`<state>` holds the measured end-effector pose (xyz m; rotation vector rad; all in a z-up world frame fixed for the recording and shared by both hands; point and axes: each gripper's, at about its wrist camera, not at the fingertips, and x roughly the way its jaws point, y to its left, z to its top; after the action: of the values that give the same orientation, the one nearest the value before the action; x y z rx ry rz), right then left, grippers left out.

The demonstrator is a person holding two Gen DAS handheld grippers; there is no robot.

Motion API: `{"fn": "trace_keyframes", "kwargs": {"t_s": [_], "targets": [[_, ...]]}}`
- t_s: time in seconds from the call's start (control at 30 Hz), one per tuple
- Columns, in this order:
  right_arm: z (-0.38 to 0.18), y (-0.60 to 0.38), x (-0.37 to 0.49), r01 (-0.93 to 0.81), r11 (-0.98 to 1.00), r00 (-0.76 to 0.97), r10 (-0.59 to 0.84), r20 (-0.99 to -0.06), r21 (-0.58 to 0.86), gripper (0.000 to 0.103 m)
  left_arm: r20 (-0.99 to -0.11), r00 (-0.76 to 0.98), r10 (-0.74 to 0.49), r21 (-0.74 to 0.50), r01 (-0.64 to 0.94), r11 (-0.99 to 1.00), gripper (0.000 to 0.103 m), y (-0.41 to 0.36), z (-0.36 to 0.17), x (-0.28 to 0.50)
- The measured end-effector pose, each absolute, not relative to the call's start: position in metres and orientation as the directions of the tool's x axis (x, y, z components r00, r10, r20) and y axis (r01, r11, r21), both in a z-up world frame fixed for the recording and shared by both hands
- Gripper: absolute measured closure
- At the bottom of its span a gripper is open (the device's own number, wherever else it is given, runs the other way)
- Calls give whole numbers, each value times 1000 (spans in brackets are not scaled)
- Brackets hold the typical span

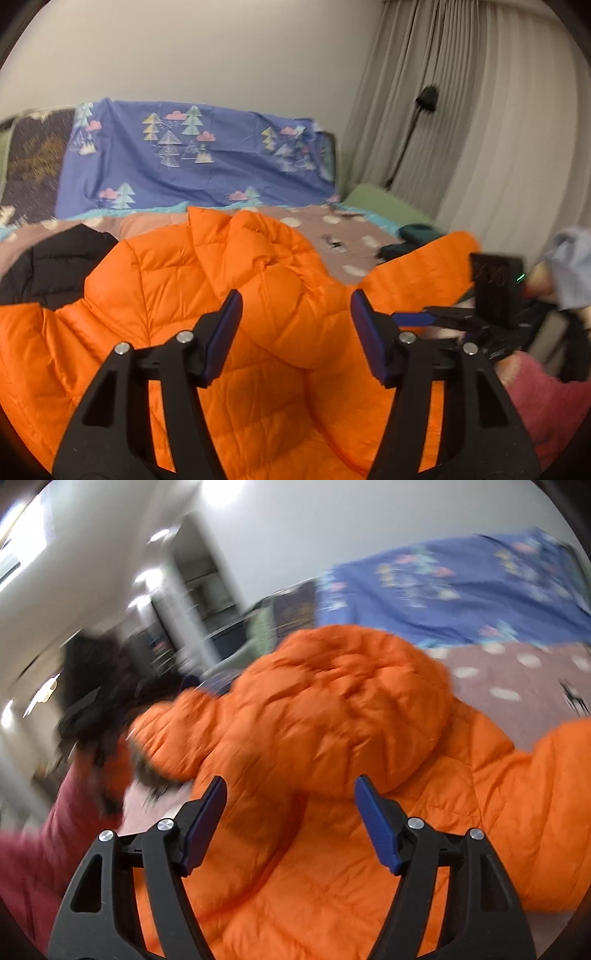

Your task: Fold large clothes

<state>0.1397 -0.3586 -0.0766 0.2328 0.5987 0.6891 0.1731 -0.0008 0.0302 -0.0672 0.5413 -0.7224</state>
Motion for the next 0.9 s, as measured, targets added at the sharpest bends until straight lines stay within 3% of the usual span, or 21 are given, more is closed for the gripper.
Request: {"fn": "trace_keyframes", "kwargs": {"t_s": [0.03, 0.1, 0.2, 0.3, 0.33, 0.37, 0.47, 0.53, 0.67, 0.73, 0.83, 0.9], "targets": [[-76, -358, 143, -473, 769, 648, 634, -422, 430, 34, -460, 630, -625, -230, 596, 770, 45, -9, 27, 177], [-82, -356, 163, -389, 760, 679, 619, -395, 521, 49, -503, 658, -560, -197, 543, 816, 48, -28, 13, 192], [-105, -338, 183, -292, 794, 634, 579, -513, 534, 63, -621, 649, -440, -128, 470, 874, 50, -48, -22, 215], [-129, -317, 191, -270, 842, 571, 530, -626, 467, 63, -654, 644, -398, -85, 460, 884, 50, -42, -40, 208], [-129, -315, 188, -287, 850, 565, 522, -638, 441, 63, -647, 648, -402, -91, 458, 884, 44, -34, -38, 199], [-126, -315, 186, -297, 855, 568, 516, -641, 425, 63, -628, 665, -404, -107, 440, 892, 30, -18, -32, 186], [-106, -323, 180, -315, 866, 607, 498, -619, 388, 59, -556, 728, -401, -161, 379, 911, 18, 28, -16, 156], [-87, -332, 178, -328, 869, 656, 492, -573, 370, 55, -530, 766, -365, -203, 303, 931, 17, 71, -10, 135], [-70, -338, 177, -319, 876, 711, 473, -520, 360, 52, -519, 847, -116, -201, 11, 980, 17, 169, -12, 106], [-71, -334, 186, -295, 880, 717, 462, -523, 373, 52, -522, 853, -6, -224, -131, 966, 18, 214, -17, 100], [-89, -323, 208, -244, 881, 701, 449, -553, 406, 52, -543, 835, 84, -311, -293, 904, 32, 282, -22, 99], [-106, -316, 217, -221, 887, 671, 440, -597, 405, 52, -570, 814, 113, -359, -371, 856, 32, 318, -28, 102]]}}
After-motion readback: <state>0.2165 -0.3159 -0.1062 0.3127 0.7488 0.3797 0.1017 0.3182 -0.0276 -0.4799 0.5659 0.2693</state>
